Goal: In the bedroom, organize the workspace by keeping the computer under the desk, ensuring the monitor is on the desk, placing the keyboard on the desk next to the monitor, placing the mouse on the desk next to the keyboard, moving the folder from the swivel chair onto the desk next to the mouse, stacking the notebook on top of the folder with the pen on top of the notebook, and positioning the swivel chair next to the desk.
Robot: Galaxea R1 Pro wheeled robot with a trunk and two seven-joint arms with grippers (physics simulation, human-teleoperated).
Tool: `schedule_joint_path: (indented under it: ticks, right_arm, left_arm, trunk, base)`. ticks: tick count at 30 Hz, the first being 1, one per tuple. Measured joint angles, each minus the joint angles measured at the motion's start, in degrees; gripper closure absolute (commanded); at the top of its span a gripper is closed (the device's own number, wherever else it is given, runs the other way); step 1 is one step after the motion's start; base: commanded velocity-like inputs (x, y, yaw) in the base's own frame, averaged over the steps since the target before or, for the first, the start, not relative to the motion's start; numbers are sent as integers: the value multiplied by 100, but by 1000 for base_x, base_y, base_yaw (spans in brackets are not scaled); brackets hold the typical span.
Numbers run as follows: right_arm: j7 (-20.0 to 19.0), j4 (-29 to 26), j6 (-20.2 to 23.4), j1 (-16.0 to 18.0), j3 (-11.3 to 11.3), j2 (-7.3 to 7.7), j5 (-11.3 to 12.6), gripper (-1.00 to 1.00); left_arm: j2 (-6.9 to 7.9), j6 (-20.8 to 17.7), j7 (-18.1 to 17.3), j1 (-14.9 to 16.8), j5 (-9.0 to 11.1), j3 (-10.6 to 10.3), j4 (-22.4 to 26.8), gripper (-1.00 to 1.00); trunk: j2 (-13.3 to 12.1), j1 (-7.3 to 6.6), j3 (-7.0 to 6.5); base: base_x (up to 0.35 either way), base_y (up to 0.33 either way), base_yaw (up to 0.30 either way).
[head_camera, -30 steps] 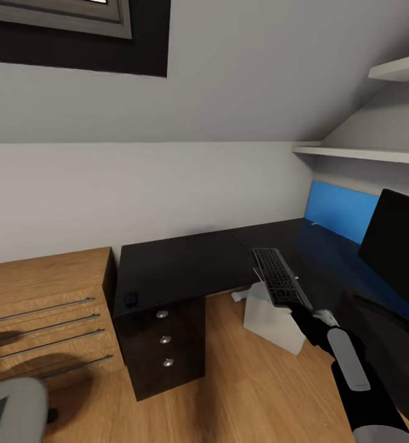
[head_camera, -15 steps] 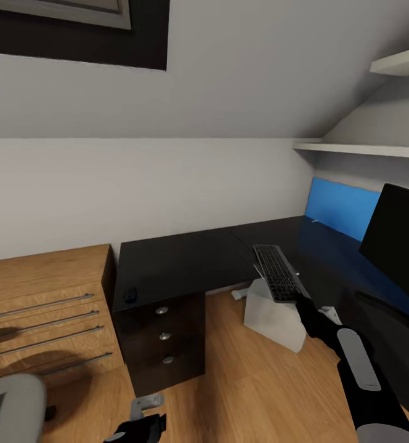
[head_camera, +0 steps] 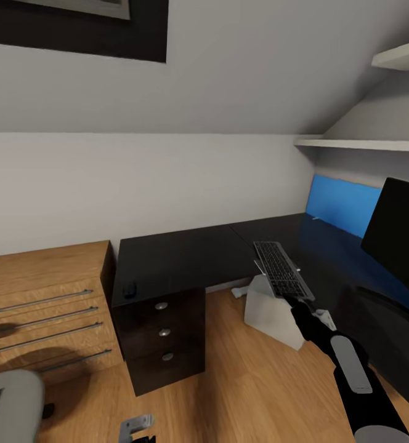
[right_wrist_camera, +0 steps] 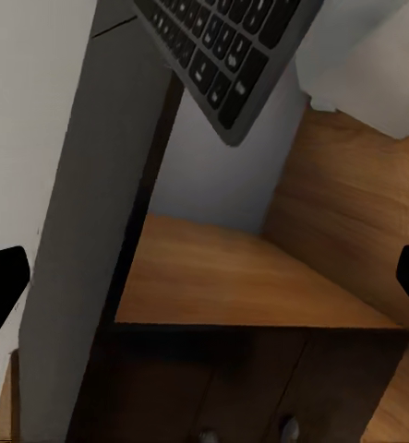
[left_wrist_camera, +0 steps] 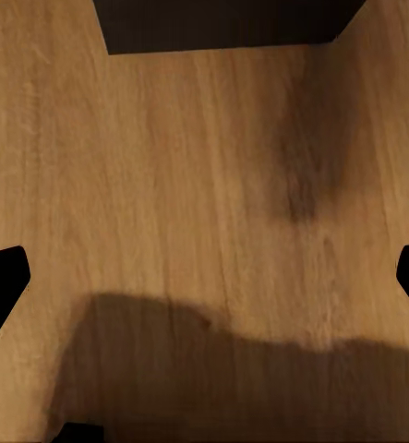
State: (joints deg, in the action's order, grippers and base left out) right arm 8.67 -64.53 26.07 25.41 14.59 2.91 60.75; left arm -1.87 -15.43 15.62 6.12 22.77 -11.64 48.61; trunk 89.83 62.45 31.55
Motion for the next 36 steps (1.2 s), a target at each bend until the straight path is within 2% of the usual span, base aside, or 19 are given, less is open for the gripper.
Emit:
schedule_joint_path:
  ticks: [5, 8, 13, 16, 22, 25, 27, 30, 36]
  right_arm:
    - [-148, 2, -1, -3, 11, 30, -29, -100]
    - [-183, -1, -2, -4, 13, 63, -29, -100]
    - [-450, -6, 0, -8, 13, 96, -30, -100]
    - [-742, -12, -1, -22, 9, 165, -9, -100]
    - [-970, -13, 6, -39, 10, 223, 13, -100]
    - [-1184, 0, 11, -42, 13, 327, 19, -100]
    - [-1384, 7, 18, -46, 14, 390, 19, -100]
    - [-1470, 9, 20, -53, 14, 409, 17, -100]
    - [-1742, 18, 19, -62, 14, 420, 11, -100]
  left_arm:
    - [0, 388, 4, 0, -12, -111, -44, -100]
    - [1, 457, 7, 0, -13, -140, -50, -100]
    - [5, 500, 9, 0, -8, -157, -54, -100]
    - [7, 511, 10, 0, -12, -160, -55, -100]
    - [5, 514, 10, 0, -15, -167, -55, -100]
    - [1, 523, 10, 0, -15, -169, -55, -100]
    - [-1, 676, 6, 0, -13, -171, -55, -100]
    - [-1, 890, 8, 0, -9, -177, -55, -100]
    - [-2, 1054, 18, 0, 0, -251, -62, -100]
  trunk:
    - [201, 110, 90]
    - [321, 176, 144]
    - [522, 286, 233]
    - [642, 352, 287]
    - [883, 483, 395]
    - [1003, 549, 449]
    - [1083, 593, 485]
    - [1204, 659, 539]
    - [1444, 791, 647]
  base:
    - [0, 0, 0]
    - [0, 0, 0]
    - [0, 0, 0]
    - [0, 0, 0]
    - [0, 0, 0]
    - [0, 0, 0]
    - [0, 0, 0]
    - [0, 0, 0]
    - [0, 0, 0]
